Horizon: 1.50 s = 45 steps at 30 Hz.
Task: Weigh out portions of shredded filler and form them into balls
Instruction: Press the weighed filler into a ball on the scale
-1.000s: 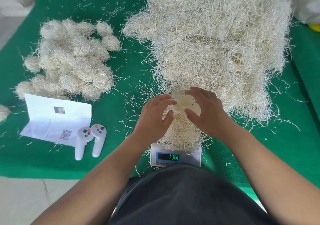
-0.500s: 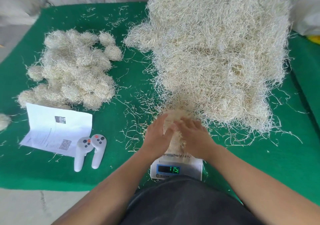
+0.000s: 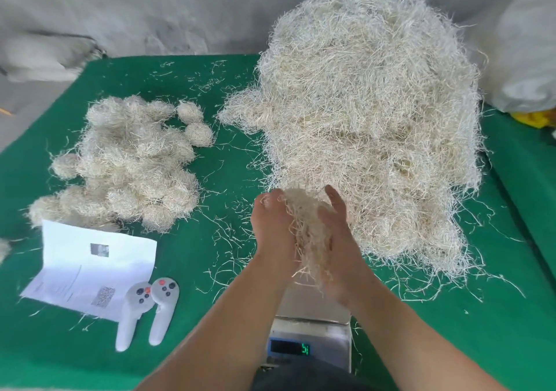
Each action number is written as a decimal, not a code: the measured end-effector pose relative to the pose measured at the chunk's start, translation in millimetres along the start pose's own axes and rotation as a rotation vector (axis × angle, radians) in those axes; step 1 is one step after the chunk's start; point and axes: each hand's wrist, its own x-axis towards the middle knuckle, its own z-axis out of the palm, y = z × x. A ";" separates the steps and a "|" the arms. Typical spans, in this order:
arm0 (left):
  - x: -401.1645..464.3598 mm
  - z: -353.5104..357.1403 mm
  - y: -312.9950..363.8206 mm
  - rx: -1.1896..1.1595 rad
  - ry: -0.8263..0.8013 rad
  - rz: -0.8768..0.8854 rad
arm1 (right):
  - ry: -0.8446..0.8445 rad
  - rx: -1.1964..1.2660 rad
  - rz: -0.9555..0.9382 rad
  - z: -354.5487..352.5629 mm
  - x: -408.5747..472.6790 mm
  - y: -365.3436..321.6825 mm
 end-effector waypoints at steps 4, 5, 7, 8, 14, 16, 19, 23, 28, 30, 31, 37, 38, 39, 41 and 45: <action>-17.7 15.0 6.2 -0.051 -0.212 0.048 | 0.097 -0.088 -0.032 19.2 12.1 -23.8; -21.1 17.9 7.4 -0.049 -0.270 0.086 | 0.151 -0.106 -0.065 21.4 16.6 -30.5; -23.2 22.0 12.5 0.044 -0.347 0.183 | 0.217 -0.126 -0.118 19.3 27.5 -39.5; -22.3 23.7 15.6 0.121 -0.334 0.237 | 0.225 -0.134 -0.150 18.8 29.9 -45.4; -20.2 31.4 40.2 0.068 -0.581 0.035 | 0.314 -0.317 -0.417 17.6 45.4 -87.8; -24.7 35.2 48.2 -0.124 -0.568 -0.040 | 0.245 -0.331 -0.407 23.3 47.0 -100.7; -31.3 42.1 66.2 -0.184 -0.518 -0.074 | 0.163 -0.481 -0.510 37.2 44.8 -101.9; -32.1 38.3 85.0 -0.137 -0.604 -0.097 | 0.301 -0.716 -0.706 33.6 50.1 -95.0; -43.4 50.9 93.0 -0.164 -0.424 -0.029 | 0.323 -0.995 -0.668 28.7 49.5 -100.7; -39.0 52.5 93.3 -0.223 -0.323 -0.029 | 0.197 -0.823 -0.469 33.3 43.3 -100.2; -35.6 53.1 95.5 -0.263 -0.304 -0.032 | 0.165 -0.554 -0.350 36.9 39.5 -100.7; -36.7 61.5 93.5 -0.180 -0.374 0.194 | 0.164 0.291 0.092 38.2 29.6 -98.8; -40.0 59.7 88.6 0.019 -0.407 0.404 | 0.164 0.321 0.097 35.5 29.2 -102.6; -40.2 57.5 82.3 0.230 -0.412 0.620 | 0.166 0.338 0.102 30.4 29.6 -106.1; -36.7 54.8 73.5 0.560 -0.331 0.904 | 0.163 0.329 0.120 24.4 27.2 -112.0; -25.7 40.2 63.4 0.817 -0.411 0.820 | 0.218 0.183 0.030 19.2 27.9 -104.0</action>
